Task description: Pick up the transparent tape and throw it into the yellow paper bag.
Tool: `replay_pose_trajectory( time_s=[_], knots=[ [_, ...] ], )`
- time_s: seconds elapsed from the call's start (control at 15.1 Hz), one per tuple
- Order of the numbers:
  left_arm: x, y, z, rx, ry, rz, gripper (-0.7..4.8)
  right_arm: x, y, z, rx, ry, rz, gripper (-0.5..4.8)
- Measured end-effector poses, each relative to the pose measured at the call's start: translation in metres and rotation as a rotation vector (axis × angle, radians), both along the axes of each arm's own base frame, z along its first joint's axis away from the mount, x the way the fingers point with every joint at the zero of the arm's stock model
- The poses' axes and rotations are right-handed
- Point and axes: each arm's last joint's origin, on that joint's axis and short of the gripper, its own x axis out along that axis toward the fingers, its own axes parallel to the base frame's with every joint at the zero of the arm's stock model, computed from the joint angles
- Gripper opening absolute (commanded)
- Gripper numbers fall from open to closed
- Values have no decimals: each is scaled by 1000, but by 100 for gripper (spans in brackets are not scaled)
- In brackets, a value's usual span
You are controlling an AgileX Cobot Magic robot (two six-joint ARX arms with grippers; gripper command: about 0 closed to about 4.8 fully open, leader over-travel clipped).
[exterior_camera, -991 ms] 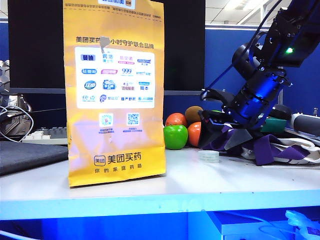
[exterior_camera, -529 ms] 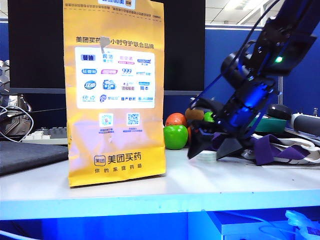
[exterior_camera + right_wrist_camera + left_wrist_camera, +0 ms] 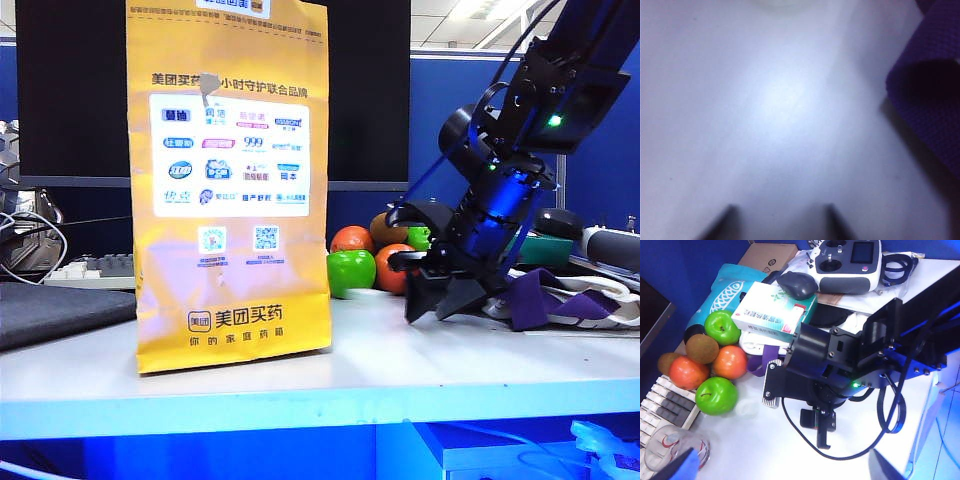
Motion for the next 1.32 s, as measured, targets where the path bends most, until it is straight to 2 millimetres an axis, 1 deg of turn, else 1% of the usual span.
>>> replay_pose_trajectory(
  time_s=[0.13,0.2,0.26,0.33,0.46,0.53,0.59,0.73,0.86,0.99,1.19,1.32],
  knots=[
    [0,0,0,4,-3,7,479,4,-3,4,5,4,-1,210],
    [0,1,0,12,-13,25,479,9,-5,12,14,-2,-5,215],
    [0,4,1,34,-34,57,479,16,-9,22,18,-12,-17,276],
    [-2,8,5,57,-60,95,479,23,-10,36,35,-25,-13,358],
    [-8,19,15,61,-103,154,479,28,-5,53,108,-48,51,380],
    [-11,25,20,58,-123,183,479,30,-3,56,140,-62,82,448],
    [-13,29,25,50,-141,206,479,32,2,60,166,-81,110,479],
    [-14,38,32,37,-158,232,479,43,7,68,196,-119,113,479],
    [-13,40,32,41,-158,243,479,55,12,67,220,-110,127,479],
    [-7,44,29,61,-146,266,479,68,22,63,215,-68,135,479],
    [-7,44,29,62,-141,262,479,77,32,60,223,-53,152,479],
    [-4,47,28,63,-133,264,479,80,28,55,211,-52,132,479]
  ],
)
